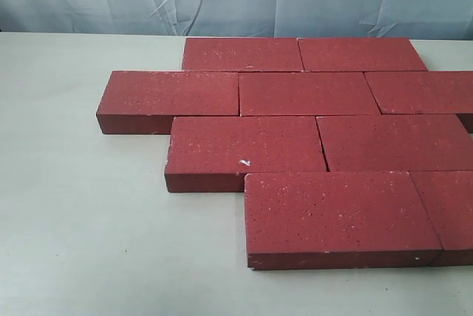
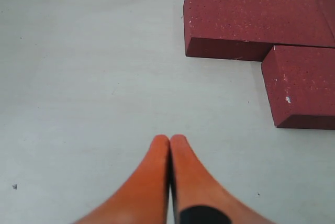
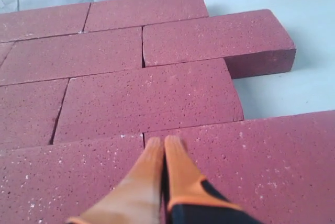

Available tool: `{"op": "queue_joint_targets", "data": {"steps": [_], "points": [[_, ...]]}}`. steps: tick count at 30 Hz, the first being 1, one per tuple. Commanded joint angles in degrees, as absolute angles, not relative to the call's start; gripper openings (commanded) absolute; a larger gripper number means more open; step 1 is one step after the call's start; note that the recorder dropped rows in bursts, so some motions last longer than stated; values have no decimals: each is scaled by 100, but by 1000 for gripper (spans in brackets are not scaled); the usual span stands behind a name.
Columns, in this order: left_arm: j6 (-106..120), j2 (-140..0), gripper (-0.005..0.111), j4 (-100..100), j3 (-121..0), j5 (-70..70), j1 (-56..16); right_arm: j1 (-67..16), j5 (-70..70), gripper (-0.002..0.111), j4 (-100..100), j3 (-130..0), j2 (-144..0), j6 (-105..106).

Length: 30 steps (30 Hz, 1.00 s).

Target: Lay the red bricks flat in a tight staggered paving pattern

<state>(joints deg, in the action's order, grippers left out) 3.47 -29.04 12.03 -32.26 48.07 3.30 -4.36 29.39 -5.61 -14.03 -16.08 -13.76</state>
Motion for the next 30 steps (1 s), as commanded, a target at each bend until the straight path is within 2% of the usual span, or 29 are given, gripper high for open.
{"op": "queue_joint_targets", "data": {"steps": [1, 16, 30], "points": [[362, -2872, 0, 1179, -3205, 4763, 343, -397, 2802, -1, -650, -1279, -1018, -1353], [362, -2872, 0, 1179, -3205, 4763, 343, -397, 2802, -1, -723, -1279, -812, -1353], [362, -2872, 0, 1179, -3205, 4763, 343, -397, 2802, -1, -740, -1279, -762, -137]]}}
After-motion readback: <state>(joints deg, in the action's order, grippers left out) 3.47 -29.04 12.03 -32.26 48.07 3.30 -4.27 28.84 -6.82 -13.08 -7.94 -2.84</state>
